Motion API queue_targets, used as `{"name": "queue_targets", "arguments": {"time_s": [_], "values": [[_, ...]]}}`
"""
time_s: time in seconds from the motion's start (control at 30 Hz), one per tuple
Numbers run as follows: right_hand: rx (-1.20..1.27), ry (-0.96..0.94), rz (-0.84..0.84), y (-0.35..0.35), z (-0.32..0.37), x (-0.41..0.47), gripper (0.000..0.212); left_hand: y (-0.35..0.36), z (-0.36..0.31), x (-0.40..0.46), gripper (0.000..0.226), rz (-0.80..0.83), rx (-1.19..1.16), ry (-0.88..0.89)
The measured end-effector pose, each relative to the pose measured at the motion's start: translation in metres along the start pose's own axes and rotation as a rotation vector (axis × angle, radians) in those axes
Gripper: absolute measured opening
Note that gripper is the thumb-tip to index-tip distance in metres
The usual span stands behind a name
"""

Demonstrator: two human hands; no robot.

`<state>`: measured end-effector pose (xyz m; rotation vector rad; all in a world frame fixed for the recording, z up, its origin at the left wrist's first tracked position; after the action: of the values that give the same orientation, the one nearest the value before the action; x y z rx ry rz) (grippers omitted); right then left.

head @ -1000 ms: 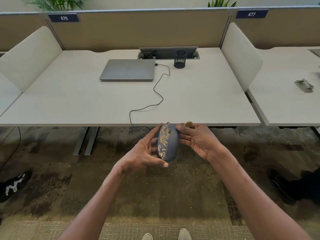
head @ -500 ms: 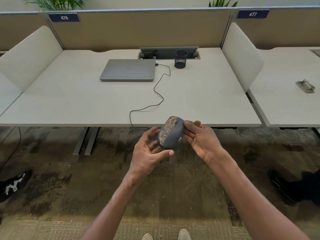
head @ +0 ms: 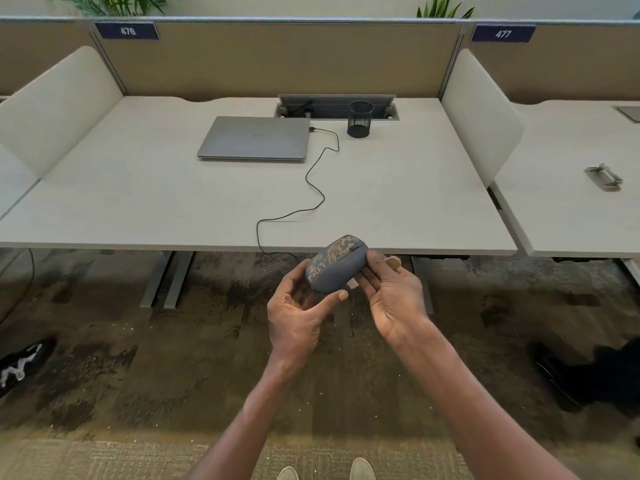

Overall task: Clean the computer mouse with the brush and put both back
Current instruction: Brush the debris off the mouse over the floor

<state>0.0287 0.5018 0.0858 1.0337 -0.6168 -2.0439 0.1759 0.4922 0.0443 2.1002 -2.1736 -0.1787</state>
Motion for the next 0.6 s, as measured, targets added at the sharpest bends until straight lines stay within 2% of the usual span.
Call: {"name": "queue_targets", "arguments": {"time_s": [0.23,0.43,0.53,0.6], "values": [[0.012,0.01,0.013,0.0,0.0,-0.01,0.011,-0.007,-0.006,0.002,0.079,0.018,-0.007,-0.025],[0.003,0.0,0.019,-0.001,0.001,-0.011,0.01,-0.009,-0.003,0.003,0.066,0.04,-0.021,-0.048],[-0.032,0.005,0.03,-0.009,0.003,-0.009,0.003,-0.012,-0.003,0.005,0.065,0.047,-0.017,-0.046],[-0.108,0.015,0.019,-0.018,0.006,-0.005,0.014,-0.017,-0.004,0.007,0.067,0.042,-0.016,-0.046]]}}
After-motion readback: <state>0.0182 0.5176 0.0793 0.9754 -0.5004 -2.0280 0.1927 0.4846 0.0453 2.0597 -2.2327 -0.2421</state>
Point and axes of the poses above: each hand's wrist, its own x-axis towards the middle knuckle, its own y-axis out of the palm, z = x × y, the point moved 2 cm from there along x, towards the middle knuckle, and after that the axes turned 8 degrees about x, right-handed, at the moved point
